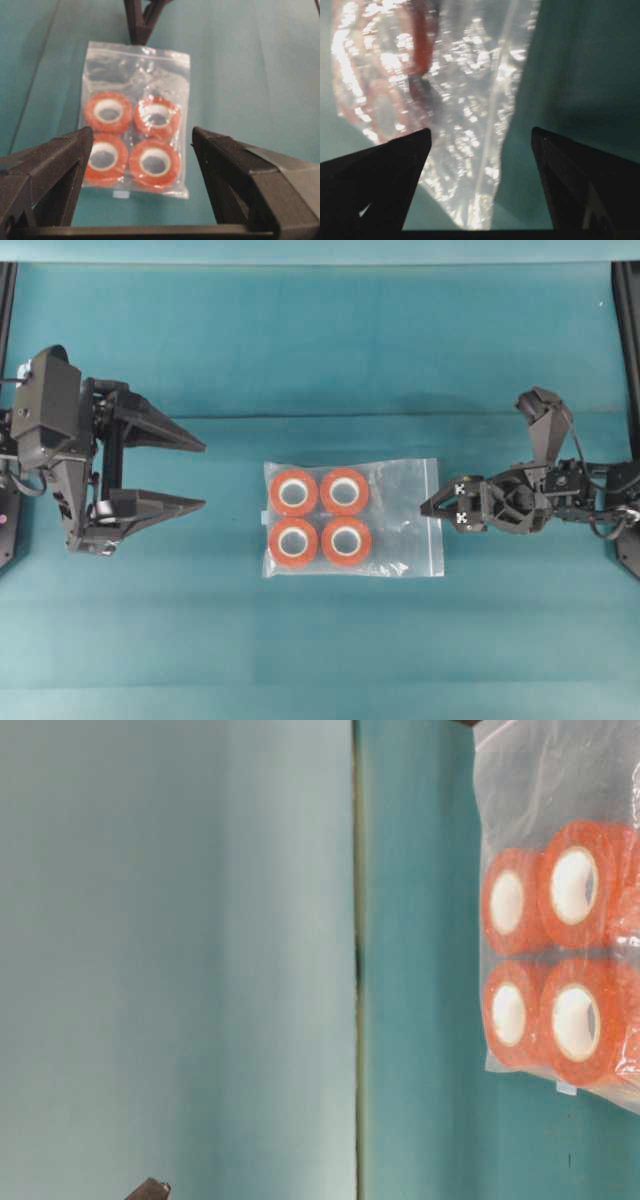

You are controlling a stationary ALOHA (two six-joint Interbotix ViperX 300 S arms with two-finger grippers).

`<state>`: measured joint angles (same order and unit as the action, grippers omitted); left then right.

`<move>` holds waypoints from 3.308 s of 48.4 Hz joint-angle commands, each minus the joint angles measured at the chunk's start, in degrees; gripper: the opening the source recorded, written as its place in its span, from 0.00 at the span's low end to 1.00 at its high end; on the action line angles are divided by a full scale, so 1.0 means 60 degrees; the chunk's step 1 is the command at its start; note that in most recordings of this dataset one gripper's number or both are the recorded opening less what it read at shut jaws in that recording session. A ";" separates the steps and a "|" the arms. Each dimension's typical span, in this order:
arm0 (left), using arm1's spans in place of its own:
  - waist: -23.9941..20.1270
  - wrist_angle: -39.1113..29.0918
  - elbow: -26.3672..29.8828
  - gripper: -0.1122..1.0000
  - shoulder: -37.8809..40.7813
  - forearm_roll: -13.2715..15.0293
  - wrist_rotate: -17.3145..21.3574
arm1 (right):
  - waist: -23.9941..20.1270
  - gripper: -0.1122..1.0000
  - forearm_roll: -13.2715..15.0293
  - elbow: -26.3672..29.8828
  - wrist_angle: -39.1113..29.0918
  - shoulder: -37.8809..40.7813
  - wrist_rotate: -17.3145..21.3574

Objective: Hand over the clear zip bag and make it stand upright.
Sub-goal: 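Close the right gripper on the bag's right edge, then lift the bag with the right gripper and swing it upward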

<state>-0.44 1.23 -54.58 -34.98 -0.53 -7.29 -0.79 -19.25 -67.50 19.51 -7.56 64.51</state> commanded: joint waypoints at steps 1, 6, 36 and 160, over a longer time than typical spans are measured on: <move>-0.0059 0.0103 0.0088 0.89 -0.0029 -0.0015 0.0000 | 0.0073 0.92 -0.0029 0.0190 0.0029 0.0161 0.0088; -0.0059 0.0103 0.0088 0.89 -0.0029 0.0000 0.0000 | 0.0073 0.92 -0.0015 0.0410 0.0073 0.0454 0.0088; -0.0073 0.0190 0.0044 0.89 -0.0088 0.0000 -0.0029 | -0.0161 0.92 -0.0015 0.1216 0.0352 0.1289 0.0146; -0.0161 0.0176 -0.0015 0.89 -0.0088 0.0000 0.0029 | 0.1099 0.11 0.0161 0.3706 -0.5156 -0.0352 -0.4351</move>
<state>-1.32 1.85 -55.20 -35.24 -0.53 -7.21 4.92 -18.72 -47.99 -10.11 -7.91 40.34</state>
